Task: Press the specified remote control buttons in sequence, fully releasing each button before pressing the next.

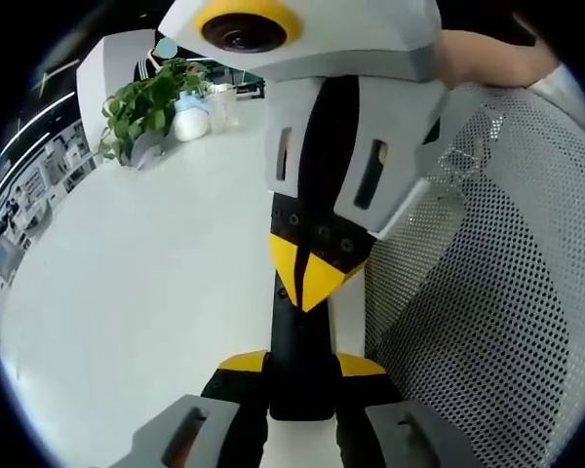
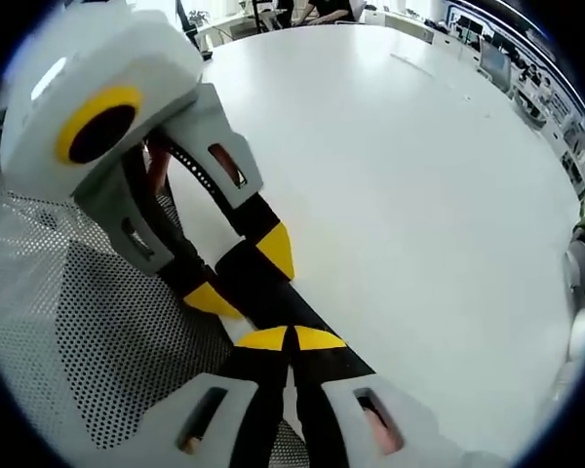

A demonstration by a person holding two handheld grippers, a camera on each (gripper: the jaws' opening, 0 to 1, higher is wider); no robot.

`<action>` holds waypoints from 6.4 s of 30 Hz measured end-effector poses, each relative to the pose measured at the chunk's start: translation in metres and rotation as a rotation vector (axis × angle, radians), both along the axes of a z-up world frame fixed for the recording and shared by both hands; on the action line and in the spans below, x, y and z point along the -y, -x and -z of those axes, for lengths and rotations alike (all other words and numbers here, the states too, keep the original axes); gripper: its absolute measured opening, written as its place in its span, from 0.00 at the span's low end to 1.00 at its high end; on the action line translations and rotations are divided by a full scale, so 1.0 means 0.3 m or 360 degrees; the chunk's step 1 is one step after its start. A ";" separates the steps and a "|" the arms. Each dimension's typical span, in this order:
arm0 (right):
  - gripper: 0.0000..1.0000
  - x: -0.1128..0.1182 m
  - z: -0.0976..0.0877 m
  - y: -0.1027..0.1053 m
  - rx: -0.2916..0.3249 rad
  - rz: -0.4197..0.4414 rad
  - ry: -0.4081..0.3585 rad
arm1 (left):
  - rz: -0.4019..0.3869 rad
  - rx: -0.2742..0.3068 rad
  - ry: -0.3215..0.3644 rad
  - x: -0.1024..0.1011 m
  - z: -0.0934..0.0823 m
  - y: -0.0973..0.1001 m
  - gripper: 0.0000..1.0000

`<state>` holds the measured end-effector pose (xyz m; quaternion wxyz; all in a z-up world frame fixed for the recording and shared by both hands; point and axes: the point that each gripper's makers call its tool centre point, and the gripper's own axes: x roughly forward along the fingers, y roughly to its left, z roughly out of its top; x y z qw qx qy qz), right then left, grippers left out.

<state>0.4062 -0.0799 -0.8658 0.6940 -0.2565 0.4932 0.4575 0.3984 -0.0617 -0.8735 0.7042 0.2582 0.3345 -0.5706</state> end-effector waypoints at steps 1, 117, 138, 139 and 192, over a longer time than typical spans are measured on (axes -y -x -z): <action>0.00 0.000 0.002 -0.002 0.0004 0.0008 -0.0003 | -0.0003 0.0001 0.0003 0.001 0.000 -0.001 0.25; 0.00 0.000 -0.001 -0.005 -0.0128 0.0227 0.0023 | -0.0014 0.0000 -0.0014 -0.009 -0.002 0.001 0.25; 0.00 -0.043 -0.001 0.014 -0.0109 0.0090 -0.0006 | -0.0021 0.0001 0.0000 -0.008 -0.001 0.001 0.25; 0.00 -0.039 0.000 0.009 -0.0074 0.0044 0.0023 | -0.0022 0.0001 0.0000 -0.009 -0.001 0.001 0.25; 0.00 -0.054 -0.002 0.015 -0.0081 0.0027 -0.0035 | -0.0020 -0.0003 0.0002 -0.008 -0.002 0.000 0.25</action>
